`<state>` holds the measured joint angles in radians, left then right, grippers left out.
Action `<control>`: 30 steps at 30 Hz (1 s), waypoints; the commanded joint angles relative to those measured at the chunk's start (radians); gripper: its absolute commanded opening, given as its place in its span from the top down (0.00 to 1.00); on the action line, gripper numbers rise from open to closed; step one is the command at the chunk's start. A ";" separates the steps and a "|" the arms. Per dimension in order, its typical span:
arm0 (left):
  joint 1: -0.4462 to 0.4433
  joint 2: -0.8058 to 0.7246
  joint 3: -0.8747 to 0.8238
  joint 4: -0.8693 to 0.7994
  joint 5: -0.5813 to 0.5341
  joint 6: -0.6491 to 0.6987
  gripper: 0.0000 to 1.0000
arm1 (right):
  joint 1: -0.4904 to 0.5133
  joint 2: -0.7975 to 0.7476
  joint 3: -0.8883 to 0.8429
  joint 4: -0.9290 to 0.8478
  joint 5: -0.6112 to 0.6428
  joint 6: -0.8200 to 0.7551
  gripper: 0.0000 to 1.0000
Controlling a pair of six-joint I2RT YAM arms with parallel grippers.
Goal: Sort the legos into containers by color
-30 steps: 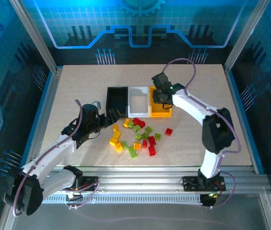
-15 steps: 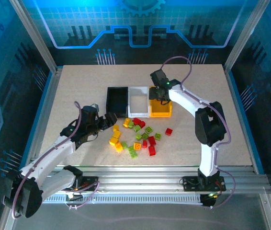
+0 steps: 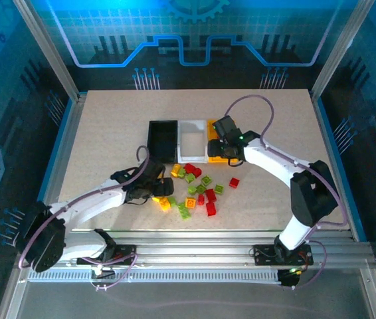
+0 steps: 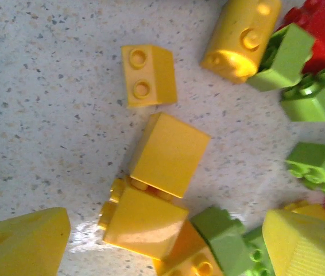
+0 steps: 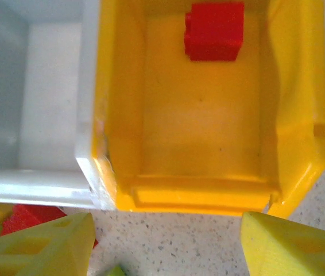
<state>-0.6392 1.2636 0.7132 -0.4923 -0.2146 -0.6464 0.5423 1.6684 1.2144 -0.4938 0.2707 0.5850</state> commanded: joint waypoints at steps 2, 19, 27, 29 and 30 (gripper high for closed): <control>-0.009 0.102 0.066 0.004 -0.114 0.094 0.13 | 0.002 -0.047 -0.035 0.054 -0.019 0.028 0.32; -0.019 0.373 0.157 0.050 -0.159 0.137 0.44 | -0.060 -0.137 -0.110 0.078 -0.034 0.027 0.31; -0.034 0.290 0.154 0.033 -0.150 0.114 0.67 | -0.070 -0.142 -0.105 0.071 -0.032 0.028 0.31; -0.033 0.244 0.159 0.008 -0.139 0.100 0.69 | -0.070 -0.142 -0.107 0.070 -0.031 0.030 0.31; -0.033 0.213 0.162 -0.005 -0.135 0.093 0.69 | -0.072 -0.142 -0.108 0.070 -0.032 0.032 0.31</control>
<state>-0.6651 1.5658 0.8566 -0.4522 -0.3538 -0.5262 0.4866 1.5528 1.1179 -0.4324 0.2417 0.6003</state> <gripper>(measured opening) 0.343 0.690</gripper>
